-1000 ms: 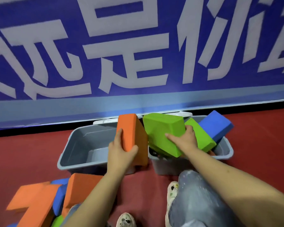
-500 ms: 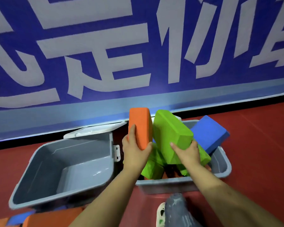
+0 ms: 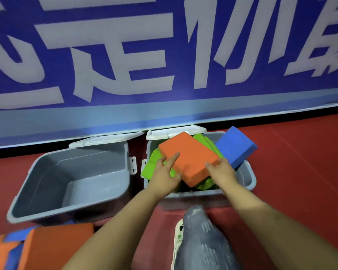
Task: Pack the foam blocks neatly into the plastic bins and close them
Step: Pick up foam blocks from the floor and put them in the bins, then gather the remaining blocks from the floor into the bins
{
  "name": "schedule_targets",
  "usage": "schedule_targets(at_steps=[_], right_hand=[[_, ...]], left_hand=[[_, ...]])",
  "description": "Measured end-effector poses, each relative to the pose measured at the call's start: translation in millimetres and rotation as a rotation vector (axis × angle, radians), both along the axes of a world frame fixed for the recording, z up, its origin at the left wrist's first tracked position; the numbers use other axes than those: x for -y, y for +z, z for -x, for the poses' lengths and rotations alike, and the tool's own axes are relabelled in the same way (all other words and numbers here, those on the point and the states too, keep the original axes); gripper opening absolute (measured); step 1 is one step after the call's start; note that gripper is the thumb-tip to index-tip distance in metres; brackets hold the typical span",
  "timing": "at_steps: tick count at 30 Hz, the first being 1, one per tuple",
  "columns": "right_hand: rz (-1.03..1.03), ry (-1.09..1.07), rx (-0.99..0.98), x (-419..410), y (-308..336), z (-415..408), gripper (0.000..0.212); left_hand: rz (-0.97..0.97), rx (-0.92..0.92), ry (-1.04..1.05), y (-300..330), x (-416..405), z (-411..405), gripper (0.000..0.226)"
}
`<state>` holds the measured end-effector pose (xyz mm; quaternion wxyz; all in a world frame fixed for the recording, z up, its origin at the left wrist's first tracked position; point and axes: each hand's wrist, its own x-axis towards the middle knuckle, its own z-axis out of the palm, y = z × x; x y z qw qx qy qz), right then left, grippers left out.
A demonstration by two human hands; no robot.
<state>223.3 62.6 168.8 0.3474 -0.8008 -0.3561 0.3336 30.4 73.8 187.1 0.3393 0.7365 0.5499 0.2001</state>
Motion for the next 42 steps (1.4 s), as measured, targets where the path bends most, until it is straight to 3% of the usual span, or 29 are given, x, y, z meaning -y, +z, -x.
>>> schedule_targets(at_steps=[10, 17, 24, 29, 33, 36, 42], right_hand=[[-0.076, 0.491, 0.023, 46, 62, 191, 0.063], [0.081, 0.779, 0.049, 114, 60, 349, 0.065], [0.192, 1.030, 0.143, 132, 31, 460, 0.071], [0.294, 1.066, 0.115, 114, -16, 499, 0.069], [0.514, 1.016, -0.003, 92, -68, 518, 0.079], [0.645, 0.962, -0.081, 72, -108, 525, 0.083], [0.655, 0.967, -0.170, 34, -146, 540, 0.103]], left_hand=[[-0.014, 0.085, 0.400, 69, 118, 202, 0.072], [0.007, 0.165, 0.821, 46, 222, 360, 0.068], [0.196, 0.264, 1.032, -12, 278, 455, 0.070], [0.332, 0.286, 1.066, -73, 284, 464, 0.071], [0.465, 0.388, 1.092, -120, 262, 457, 0.070], [0.540, 0.584, 1.137, -151, 233, 451, 0.062], [0.574, 0.873, 1.324, -184, 147, 474, 0.040]])
